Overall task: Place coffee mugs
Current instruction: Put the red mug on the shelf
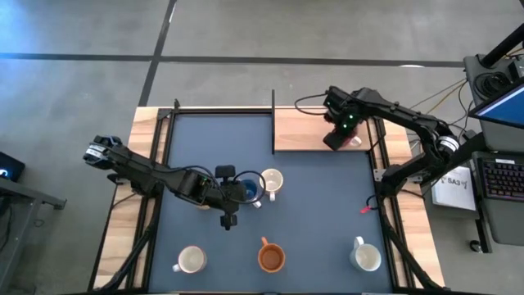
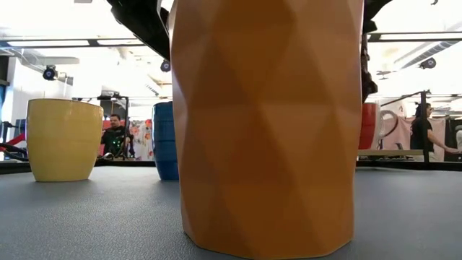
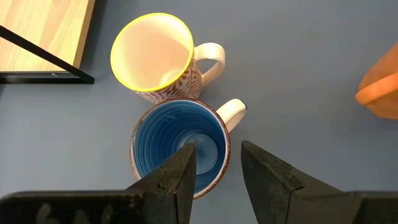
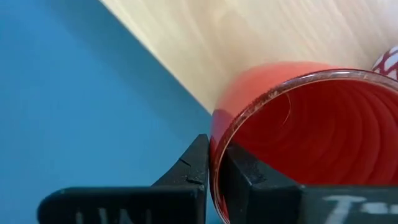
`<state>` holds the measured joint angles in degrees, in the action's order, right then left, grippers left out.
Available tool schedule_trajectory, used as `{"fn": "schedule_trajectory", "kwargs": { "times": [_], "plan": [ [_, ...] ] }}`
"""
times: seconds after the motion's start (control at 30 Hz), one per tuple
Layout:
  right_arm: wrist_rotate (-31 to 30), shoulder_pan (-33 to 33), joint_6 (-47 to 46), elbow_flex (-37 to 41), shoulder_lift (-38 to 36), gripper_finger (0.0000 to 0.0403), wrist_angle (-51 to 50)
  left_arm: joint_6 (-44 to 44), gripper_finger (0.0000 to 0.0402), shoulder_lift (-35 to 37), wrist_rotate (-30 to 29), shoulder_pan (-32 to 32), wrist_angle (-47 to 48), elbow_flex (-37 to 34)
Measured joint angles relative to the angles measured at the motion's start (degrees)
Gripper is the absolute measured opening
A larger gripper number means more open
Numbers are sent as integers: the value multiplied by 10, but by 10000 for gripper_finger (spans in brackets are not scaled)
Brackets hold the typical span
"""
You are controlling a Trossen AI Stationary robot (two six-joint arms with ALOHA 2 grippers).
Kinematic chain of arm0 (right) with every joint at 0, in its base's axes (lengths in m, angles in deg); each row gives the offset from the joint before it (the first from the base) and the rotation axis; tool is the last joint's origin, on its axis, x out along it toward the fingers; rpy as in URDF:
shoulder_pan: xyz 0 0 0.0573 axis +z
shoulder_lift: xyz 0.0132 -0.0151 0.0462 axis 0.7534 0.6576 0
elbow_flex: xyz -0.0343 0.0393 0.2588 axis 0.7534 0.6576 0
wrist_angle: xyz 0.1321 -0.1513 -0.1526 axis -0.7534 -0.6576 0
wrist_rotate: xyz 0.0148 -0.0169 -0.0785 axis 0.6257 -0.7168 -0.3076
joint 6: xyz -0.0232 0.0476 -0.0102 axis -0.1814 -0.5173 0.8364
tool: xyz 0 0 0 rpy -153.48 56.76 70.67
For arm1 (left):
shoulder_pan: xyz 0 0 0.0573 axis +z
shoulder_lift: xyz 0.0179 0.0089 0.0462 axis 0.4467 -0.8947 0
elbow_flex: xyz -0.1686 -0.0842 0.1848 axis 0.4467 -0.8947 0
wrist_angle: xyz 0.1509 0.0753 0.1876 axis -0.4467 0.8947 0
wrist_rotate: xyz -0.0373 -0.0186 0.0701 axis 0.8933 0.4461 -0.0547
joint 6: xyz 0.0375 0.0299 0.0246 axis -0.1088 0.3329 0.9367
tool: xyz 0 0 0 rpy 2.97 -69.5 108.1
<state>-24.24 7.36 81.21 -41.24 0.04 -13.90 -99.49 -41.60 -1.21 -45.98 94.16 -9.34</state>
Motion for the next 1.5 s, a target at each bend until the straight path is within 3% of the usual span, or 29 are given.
{"fn": "schedule_trajectory", "kwargs": {
  "times": [0.2,0.4,0.83,1.0,1.27,1.5],
  "plan": [
    [-2,0,43,0,-3,15,-48,0,110,0,0,0,0,0],
    [-47,-1,117,0,-4,14,-91,0,110,0,0,0,0,0],
    [-59,-1,258,0,-16,14,-97,-4,110,0,0,0,0,0],
    [-60,-1,259,3,-16,24,-96,-4,110,0,0,0,0,0],
    [-90,-1,255,11,-16,77,-95,-8,110,0,0,0,0,0],
    [-86,-1,202,-19,-22,92,-99,-11,110,0,0,0,0,0]
  ]
}}
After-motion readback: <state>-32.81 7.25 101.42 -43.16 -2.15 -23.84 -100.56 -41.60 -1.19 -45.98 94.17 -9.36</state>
